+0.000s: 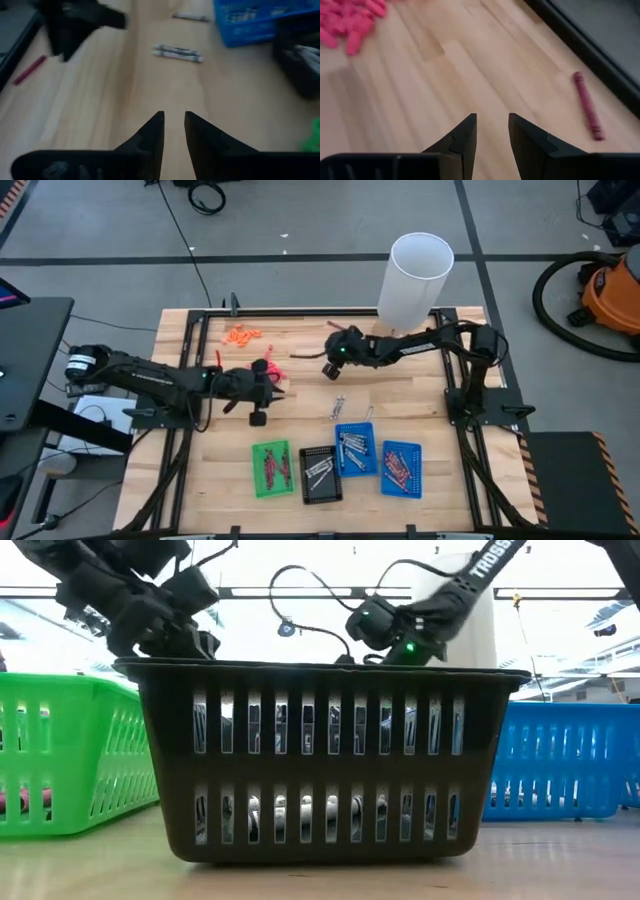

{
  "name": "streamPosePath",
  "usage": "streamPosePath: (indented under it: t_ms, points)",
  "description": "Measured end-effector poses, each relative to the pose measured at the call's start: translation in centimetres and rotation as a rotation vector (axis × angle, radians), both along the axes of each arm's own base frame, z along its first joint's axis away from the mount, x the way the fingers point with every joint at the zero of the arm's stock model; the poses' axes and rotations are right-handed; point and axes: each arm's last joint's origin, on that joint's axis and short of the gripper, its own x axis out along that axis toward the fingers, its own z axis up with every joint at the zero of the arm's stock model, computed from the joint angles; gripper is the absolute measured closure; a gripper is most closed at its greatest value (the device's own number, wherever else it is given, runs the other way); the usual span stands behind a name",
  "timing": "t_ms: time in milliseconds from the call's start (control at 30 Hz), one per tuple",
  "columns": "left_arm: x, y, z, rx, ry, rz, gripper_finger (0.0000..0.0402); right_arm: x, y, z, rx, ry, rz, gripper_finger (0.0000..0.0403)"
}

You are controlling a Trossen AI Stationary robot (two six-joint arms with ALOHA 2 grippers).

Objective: Sort crayons
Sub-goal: Put the red crayon into the green bin

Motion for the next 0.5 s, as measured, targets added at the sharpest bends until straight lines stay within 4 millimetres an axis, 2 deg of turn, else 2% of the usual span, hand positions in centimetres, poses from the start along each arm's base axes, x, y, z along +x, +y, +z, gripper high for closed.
streamPosePath:
  t_ms: [133, 267, 367, 500]
  points:
    - [-0.2, 0.9, -0.6, -0.001, -0.011, 0.044, 0.0315, 1.1, -0.2, 2.1, -0.014, 0.06, -0.003, 0.0282]
    - [-0.3, 1.0, -0.8, -0.001, -0.02, 0.043, 0.0315, 1.5, -1.2, 3.7, -0.018, 0.09, 0.006, 0.0282]
    - [-0.2, 1.0, -0.5, -0.002, -0.047, 0.044, 0.0315, 1.7, -2.5, 3.9, -0.03, 0.09, -0.011, 0.0282]
    - [-0.1, 1.0, -0.5, -0.004, -0.055, 0.041, 0.0315, 2.0, -4.3, 2.7, -0.004, 0.138, -0.042, 0.0285]
